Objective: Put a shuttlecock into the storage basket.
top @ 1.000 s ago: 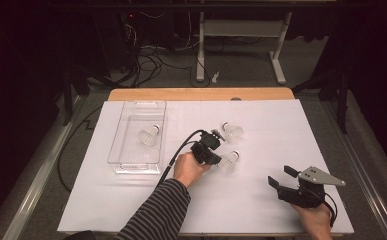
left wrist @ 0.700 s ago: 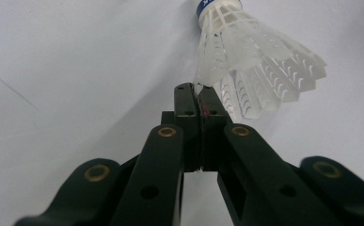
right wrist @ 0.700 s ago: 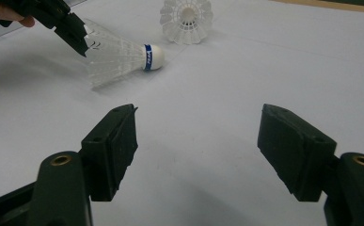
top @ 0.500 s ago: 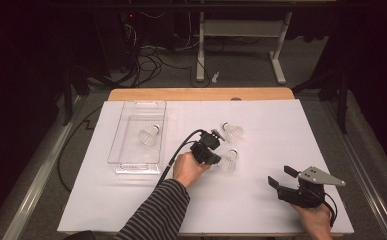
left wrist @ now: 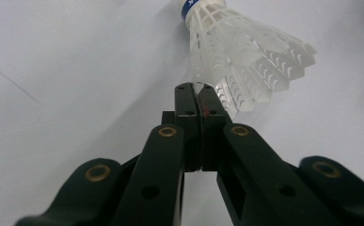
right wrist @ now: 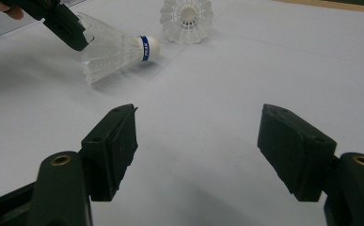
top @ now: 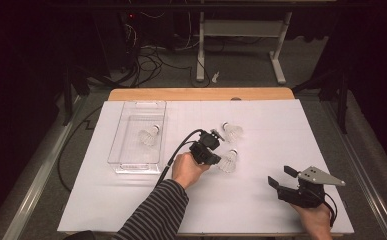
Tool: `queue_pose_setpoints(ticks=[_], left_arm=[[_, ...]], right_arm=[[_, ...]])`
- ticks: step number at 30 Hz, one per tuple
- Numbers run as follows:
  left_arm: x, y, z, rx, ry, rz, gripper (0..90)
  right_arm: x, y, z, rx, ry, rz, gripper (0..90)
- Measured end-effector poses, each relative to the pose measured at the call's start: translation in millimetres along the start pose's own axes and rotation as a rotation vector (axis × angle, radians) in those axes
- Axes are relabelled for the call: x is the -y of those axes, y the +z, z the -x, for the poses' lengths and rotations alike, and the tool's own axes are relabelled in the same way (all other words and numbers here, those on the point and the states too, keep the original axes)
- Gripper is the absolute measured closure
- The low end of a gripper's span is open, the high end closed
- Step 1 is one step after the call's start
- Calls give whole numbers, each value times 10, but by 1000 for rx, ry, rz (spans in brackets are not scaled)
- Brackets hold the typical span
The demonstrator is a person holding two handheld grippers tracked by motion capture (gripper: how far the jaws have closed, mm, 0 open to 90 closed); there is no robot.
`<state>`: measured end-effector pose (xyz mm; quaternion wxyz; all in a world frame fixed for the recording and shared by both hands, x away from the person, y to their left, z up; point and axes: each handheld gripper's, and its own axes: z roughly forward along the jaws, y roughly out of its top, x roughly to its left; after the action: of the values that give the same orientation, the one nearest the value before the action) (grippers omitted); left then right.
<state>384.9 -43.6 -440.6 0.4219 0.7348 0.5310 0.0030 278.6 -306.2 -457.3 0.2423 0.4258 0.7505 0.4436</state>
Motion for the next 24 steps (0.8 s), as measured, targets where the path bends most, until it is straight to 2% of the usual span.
queue_pose_setpoints(ticks=[24], left_arm=[[31,-173,76,12,33,5,896]], right_arm=[[1,-3,1,0,1,1,295]])
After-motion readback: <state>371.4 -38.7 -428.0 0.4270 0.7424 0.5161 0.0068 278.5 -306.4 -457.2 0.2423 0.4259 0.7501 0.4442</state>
